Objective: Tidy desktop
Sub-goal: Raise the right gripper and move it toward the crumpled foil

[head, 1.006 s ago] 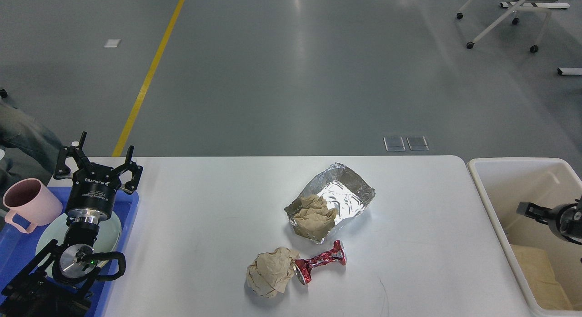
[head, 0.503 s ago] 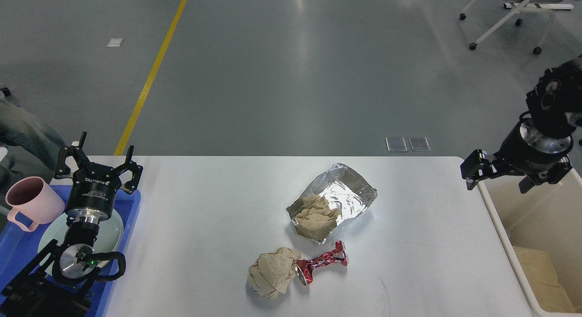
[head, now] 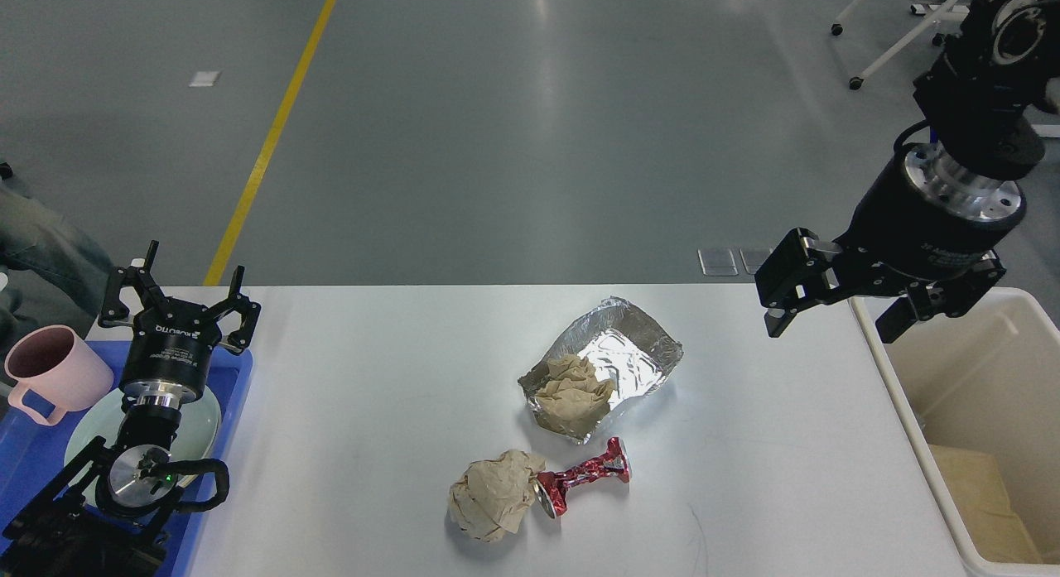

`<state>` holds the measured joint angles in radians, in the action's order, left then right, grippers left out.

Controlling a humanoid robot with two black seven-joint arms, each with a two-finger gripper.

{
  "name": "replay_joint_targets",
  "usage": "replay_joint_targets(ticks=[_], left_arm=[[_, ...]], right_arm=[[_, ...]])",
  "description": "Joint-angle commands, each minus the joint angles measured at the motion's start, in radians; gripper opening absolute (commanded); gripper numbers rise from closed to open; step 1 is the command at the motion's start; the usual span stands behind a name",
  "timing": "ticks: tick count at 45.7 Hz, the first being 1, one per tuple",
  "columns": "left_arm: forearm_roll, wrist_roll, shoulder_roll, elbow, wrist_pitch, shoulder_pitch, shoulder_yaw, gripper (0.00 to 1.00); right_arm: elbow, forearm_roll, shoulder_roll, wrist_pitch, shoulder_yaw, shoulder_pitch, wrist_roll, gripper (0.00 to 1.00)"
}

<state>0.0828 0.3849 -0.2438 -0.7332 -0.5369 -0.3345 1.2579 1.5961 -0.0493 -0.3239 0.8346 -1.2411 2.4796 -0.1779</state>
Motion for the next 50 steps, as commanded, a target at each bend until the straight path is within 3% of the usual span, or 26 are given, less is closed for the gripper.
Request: replay_joint_targets(ticks=[1, 26, 34, 50], left_arm=[[0.000, 0.000, 0.000, 0.000, 0.000, -0.001, 0.000, 0.96], [0.000, -0.001, 0.000, 0.000, 0.000, 0.000, 0.000, 0.96], [0.000, -0.001, 0.000, 0.000, 0.000, -0.001, 0.000, 0.96], [0.000, -0.001, 0.000, 0.000, 0.000, -0.001, 0.000, 0.96]], right_arm=[[0.016, -0.027, 0.003, -0.078, -0.023, 0.004, 0.000, 1.00], [0.004, -0.060, 0.006, -0.101, -0.003, -0.027, 0.009, 1.00], [-0.117, -0.115, 0.026, -0.130, 0.067, -0.283, 0.011, 1.00], [-0.378, -0.463, 0.160, -0.376, 0.103, -0.688, 0.014, 1.00]])
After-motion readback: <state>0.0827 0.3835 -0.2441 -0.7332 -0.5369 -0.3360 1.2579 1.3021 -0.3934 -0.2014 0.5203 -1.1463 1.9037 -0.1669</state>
